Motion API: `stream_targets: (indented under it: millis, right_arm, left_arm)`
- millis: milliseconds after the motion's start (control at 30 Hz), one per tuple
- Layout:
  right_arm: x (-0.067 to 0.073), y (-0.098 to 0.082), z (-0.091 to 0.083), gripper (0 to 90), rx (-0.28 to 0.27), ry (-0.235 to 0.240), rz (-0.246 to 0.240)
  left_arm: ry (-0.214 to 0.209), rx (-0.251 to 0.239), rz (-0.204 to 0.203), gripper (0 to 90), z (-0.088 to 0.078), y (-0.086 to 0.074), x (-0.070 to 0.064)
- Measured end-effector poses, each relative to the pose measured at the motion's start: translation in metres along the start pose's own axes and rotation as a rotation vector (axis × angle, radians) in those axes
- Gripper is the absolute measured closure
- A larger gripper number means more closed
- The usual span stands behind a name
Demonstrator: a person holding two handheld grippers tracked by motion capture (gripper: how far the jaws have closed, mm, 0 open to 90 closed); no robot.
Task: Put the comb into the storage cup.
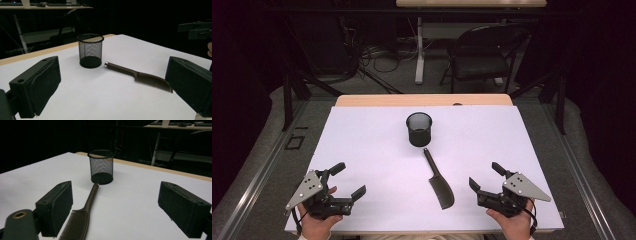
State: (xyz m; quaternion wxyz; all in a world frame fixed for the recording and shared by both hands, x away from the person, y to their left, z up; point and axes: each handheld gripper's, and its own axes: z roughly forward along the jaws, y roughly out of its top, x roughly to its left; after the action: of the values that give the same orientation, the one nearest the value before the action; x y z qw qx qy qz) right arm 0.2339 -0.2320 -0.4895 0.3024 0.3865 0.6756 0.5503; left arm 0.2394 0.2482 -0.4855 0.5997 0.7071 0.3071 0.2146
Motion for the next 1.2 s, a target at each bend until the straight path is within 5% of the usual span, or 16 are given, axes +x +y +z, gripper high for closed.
stream_targets:
  millis: [367, 833, 1200]
  right_arm:
    - [0.0, -0.001, 0.006, 28.5, 0.075, 0.04, -0.008]
    - [0.001, 0.001, 0.024, 46.1, 0.132, 0.025, -0.011]
    - [0.002, -0.007, 0.038, 49.9, 0.19, 0.058, 0.02]
  left_arm:
    - [-0.002, 0.028, -0.003, 0.4, 0.003, -0.003, 0.001]
    - [-0.014, 0.064, -0.032, 0.7, 0.005, -0.009, 0.004]
    - [-0.022, 0.086, -0.014, 2.9, 0.007, -0.009, 0.001]
